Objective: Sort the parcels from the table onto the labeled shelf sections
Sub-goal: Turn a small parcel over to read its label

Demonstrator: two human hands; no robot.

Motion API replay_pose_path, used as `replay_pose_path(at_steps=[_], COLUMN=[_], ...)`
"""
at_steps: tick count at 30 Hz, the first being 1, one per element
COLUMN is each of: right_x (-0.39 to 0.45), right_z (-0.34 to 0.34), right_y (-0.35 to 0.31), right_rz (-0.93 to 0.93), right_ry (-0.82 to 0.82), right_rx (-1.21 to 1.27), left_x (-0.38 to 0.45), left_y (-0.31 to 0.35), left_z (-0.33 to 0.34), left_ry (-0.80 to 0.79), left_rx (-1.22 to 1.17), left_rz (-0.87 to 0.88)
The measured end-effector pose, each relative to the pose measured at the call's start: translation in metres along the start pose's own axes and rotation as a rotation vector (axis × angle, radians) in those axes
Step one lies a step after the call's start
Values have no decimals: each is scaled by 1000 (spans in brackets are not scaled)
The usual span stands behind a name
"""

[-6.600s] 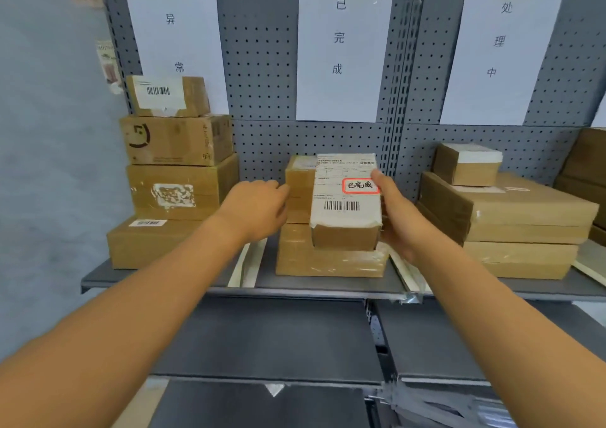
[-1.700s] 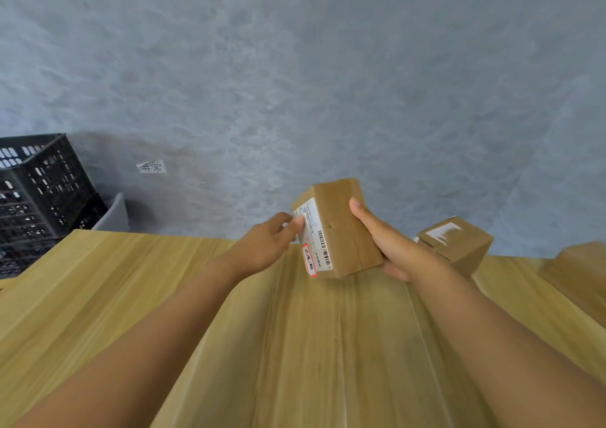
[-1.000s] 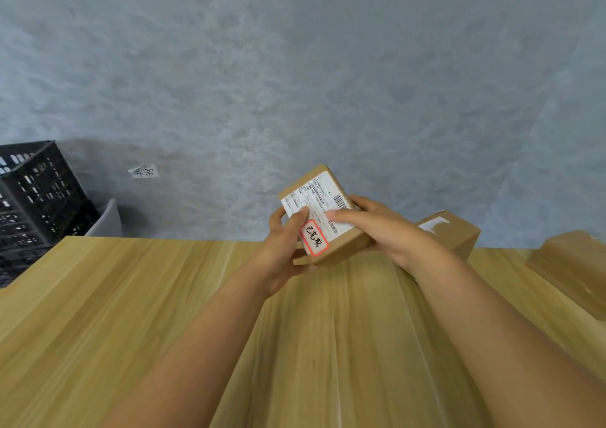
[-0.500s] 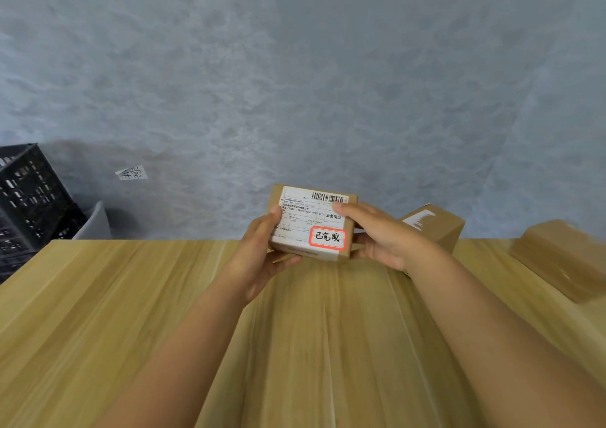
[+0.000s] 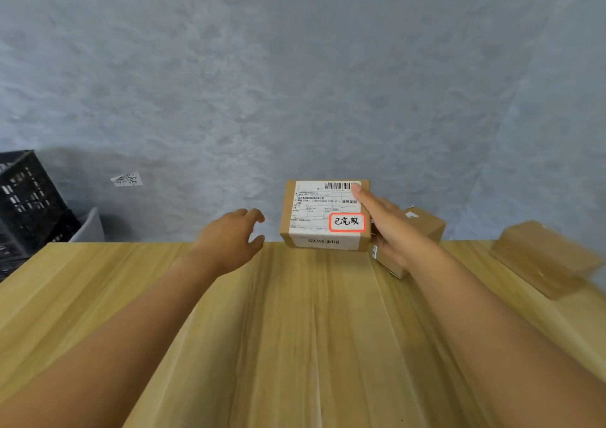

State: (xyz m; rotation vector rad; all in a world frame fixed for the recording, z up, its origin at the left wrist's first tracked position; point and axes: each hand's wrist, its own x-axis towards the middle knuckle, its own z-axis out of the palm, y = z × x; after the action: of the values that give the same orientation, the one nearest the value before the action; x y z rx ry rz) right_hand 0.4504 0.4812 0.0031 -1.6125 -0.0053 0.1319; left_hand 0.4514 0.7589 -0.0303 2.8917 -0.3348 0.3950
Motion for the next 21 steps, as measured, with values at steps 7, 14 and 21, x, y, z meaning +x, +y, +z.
replay_pose_path(at_steps=[7, 14, 21], right_x=[-13, -44, -105], right_z=[-15, -37, -65], right_y=[5, 6, -8], right_rz=[36, 43, 0], right_ry=[-46, -25, 163], right_rx=[-23, 29, -39], left_x=[-4, -6, 3], left_y=[23, 38, 80], left_z=[-5, -9, -20], left_ry=[17, -19, 59], left_rx=[326, 445, 401], left_rz=[181, 210, 368])
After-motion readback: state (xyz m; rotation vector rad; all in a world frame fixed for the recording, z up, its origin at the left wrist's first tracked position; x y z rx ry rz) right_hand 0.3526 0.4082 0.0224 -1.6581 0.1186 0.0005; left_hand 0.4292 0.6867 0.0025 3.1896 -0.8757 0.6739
